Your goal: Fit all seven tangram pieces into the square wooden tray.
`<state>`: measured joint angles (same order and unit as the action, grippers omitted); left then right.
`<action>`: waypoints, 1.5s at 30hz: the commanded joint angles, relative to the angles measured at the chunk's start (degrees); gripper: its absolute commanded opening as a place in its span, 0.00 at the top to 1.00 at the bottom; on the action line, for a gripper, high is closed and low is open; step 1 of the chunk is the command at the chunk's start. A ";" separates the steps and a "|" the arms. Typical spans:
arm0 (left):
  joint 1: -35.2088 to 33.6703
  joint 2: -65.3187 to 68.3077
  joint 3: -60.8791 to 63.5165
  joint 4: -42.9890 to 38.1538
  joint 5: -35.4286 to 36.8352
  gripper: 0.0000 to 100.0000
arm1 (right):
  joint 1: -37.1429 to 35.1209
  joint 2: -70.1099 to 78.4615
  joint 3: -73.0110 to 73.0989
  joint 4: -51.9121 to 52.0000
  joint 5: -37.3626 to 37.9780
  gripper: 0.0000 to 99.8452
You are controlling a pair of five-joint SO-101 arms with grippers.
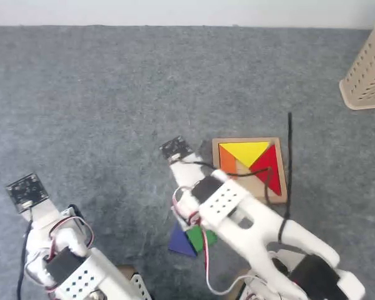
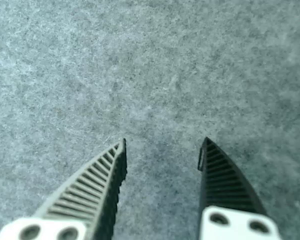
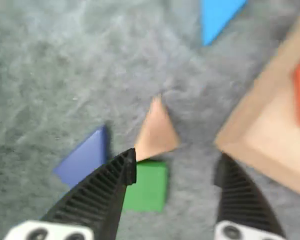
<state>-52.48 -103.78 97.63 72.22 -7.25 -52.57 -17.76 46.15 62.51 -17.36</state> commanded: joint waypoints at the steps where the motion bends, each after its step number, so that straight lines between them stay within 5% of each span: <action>1: 0.09 -0.62 -1.10 0.18 0.53 0.77 | -2.07 3.12 -0.44 -4.00 -2.81 0.72; 22: 0.09 -0.62 -1.10 0.18 0.53 0.77 | 3.21 11.03 -0.79 -10.51 -2.11 0.87; 30: 0.09 -0.62 -1.10 0.18 0.53 0.77 | 9.10 10.95 -1.41 -12.88 8.18 0.96; 37: 0.09 -0.62 -1.10 0.18 0.53 0.77 | 12.62 5.32 -2.90 -12.26 9.85 0.96; 45: 0.09 -0.62 -1.10 0.18 0.53 0.77 | 24.04 -11.56 -2.90 -5.76 24.97 0.96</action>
<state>-52.48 -103.78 97.63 72.22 -7.25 -34.29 -21.63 46.24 54.24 1.27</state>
